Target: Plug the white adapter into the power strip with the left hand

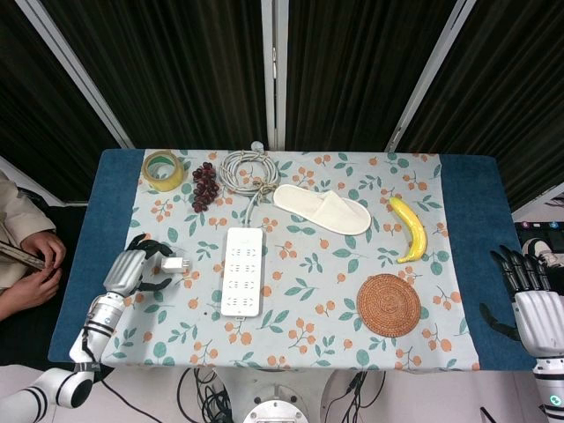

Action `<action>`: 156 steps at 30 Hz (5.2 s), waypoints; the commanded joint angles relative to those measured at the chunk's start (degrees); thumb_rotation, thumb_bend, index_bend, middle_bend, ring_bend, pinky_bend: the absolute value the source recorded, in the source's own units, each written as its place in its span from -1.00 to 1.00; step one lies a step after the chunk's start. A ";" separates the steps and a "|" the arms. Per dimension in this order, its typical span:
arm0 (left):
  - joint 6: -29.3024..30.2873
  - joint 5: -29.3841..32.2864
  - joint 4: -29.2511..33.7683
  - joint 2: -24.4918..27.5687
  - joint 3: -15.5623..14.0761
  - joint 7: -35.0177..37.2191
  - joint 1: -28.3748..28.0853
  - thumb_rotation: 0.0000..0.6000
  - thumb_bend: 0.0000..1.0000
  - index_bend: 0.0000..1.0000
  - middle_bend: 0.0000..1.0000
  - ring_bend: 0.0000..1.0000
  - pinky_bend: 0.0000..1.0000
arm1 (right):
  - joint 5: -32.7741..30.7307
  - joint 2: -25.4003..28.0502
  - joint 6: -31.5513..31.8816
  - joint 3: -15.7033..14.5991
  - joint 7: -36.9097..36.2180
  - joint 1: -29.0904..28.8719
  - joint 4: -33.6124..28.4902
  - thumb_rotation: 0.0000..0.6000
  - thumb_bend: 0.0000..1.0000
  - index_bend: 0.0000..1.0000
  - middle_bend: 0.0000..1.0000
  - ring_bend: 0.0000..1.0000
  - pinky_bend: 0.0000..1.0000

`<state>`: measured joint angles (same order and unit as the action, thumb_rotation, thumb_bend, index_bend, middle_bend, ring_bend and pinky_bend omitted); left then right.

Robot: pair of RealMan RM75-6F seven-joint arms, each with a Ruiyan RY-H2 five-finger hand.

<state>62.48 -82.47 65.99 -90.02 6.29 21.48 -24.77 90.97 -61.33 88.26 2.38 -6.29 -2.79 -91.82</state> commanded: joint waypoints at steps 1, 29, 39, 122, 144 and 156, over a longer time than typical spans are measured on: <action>0.79 -0.50 -3.20 -2.29 -0.36 2.12 -0.31 1.00 -0.59 -0.27 -0.24 -0.61 -0.85 | -0.05 -0.05 -0.10 -0.02 0.02 -0.04 0.01 1.00 -0.52 -1.00 -1.00 -1.00 -1.00; -4.50 -3.52 14.61 17.97 -4.82 -25.16 -5.14 1.00 -0.08 0.13 0.16 -0.31 -0.80 | -0.83 -0.62 -0.01 -0.36 0.07 0.59 0.06 1.00 -0.53 -1.00 -1.00 -1.00 -1.00; -11.94 8.34 25.69 18.74 -4.89 -46.98 -7.78 1.00 -0.09 0.10 0.15 -0.31 -0.83 | -0.80 -0.70 0.51 -0.41 -0.22 0.97 0.40 1.00 -0.53 -1.00 -1.00 -1.00 -1.00; 5.93 -7.45 8.63 7.58 -6.14 -7.94 -2.13 1.00 -0.35 0.36 0.48 0.10 -0.07 | 0.34 2.52 2.80 0.88 0.41 1.11 -2.95 1.00 -0.55 -1.00 -1.00 -1.00 -1.00; -6.32 7.71 35.90 9.16 -0.96 -40.09 -10.72 1.00 -0.13 0.50 0.73 0.44 0.15 | -1.40 2.04 1.39 1.33 -3.86 0.59 1.07 1.00 -0.57 -1.00 -1.00 -1.00 -1.00; -3.45 14.57 40.18 5.36 -1.89 -51.75 -11.30 1.00 -0.13 0.54 0.79 0.51 0.17 | -1.82 1.84 0.49 1.35 -4.94 0.24 2.13 1.00 -0.57 -1.00 -1.00 -1.00 -1.00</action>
<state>58.71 -68.45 105.81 -84.22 4.58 -29.71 -35.93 89.15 -59.48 88.75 3.73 -11.23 -2.55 -89.69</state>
